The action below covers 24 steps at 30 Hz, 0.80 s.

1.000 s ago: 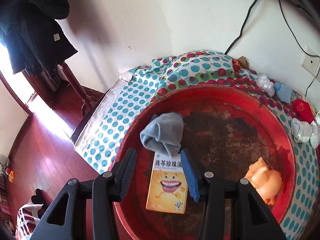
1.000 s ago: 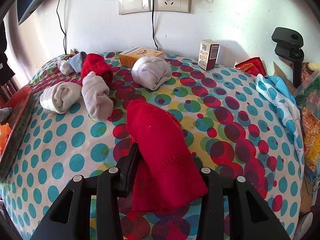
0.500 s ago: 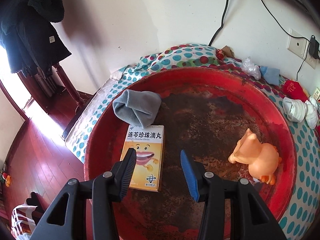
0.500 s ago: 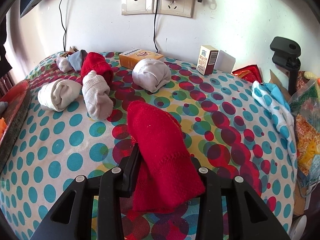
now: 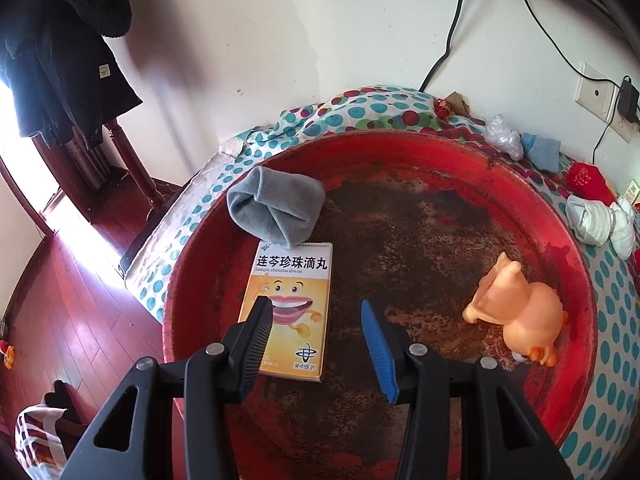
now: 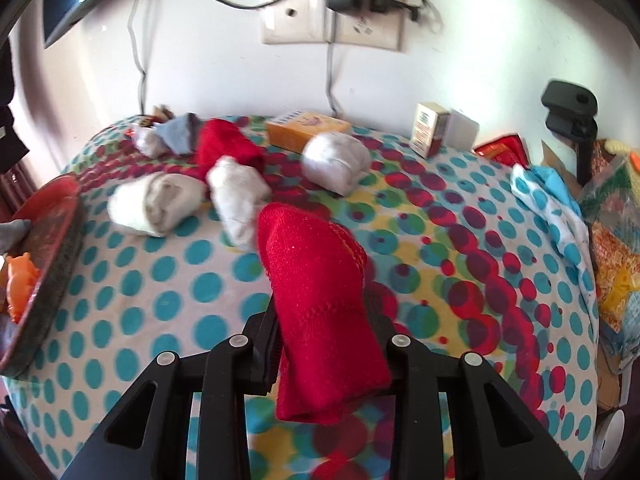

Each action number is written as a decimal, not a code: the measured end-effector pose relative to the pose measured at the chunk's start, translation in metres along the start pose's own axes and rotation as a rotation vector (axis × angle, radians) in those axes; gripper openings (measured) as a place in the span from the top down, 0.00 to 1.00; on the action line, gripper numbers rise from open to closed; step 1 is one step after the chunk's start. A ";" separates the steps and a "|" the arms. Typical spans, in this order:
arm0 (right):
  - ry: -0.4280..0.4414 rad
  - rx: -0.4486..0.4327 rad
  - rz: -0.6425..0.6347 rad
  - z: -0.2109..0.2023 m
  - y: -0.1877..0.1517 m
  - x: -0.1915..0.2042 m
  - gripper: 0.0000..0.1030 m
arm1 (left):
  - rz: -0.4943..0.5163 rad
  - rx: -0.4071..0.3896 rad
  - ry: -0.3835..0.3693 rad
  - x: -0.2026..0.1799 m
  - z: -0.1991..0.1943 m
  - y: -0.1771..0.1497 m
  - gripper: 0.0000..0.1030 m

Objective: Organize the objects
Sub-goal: 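Carry the red sock into the red tray and release it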

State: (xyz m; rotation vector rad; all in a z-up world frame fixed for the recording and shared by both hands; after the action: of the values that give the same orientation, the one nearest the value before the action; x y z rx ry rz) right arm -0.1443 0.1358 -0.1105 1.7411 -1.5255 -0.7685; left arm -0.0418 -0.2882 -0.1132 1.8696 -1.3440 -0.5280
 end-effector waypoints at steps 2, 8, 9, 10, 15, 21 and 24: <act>0.029 -0.004 0.001 -0.005 0.002 0.012 0.71 | -0.010 -0.001 -0.006 0.000 -0.001 0.000 0.54; 0.123 -0.020 -0.032 -0.021 0.009 0.063 0.71 | -0.020 0.007 -0.012 0.001 0.000 0.000 0.54; 0.139 -0.021 -0.040 -0.024 0.010 0.073 0.71 | -0.026 0.008 -0.019 0.002 0.000 0.000 0.54; 0.152 -0.023 -0.044 -0.025 0.010 0.080 0.71 | -0.031 0.009 -0.023 0.002 0.000 0.000 0.54; 0.225 -0.032 -0.084 -0.035 0.013 0.124 0.71 | -0.045 0.007 -0.022 0.006 0.000 0.001 0.54; 0.296 -0.025 -0.121 -0.038 0.015 0.167 0.71 | -0.076 0.001 -0.020 0.016 -0.001 0.003 0.54; 0.325 -0.024 -0.140 -0.037 0.019 0.187 0.71 | -0.082 0.013 -0.024 0.019 0.001 0.001 0.54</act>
State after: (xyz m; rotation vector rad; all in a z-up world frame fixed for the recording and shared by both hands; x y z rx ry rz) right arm -0.1003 -0.0469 -0.0714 1.8647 -1.1834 -0.5350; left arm -0.0370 -0.3064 -0.1112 1.9406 -1.2934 -0.5865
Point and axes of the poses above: each gripper's, at about its wrist camera, not at the fingertips, and z roughly the way its jaws point, x to its left, y to its top, the point moved 7 cm from there along z, roughly the way its jaws point, and after that the axes turned 13 degrees about -x, right-handed, at the moved point
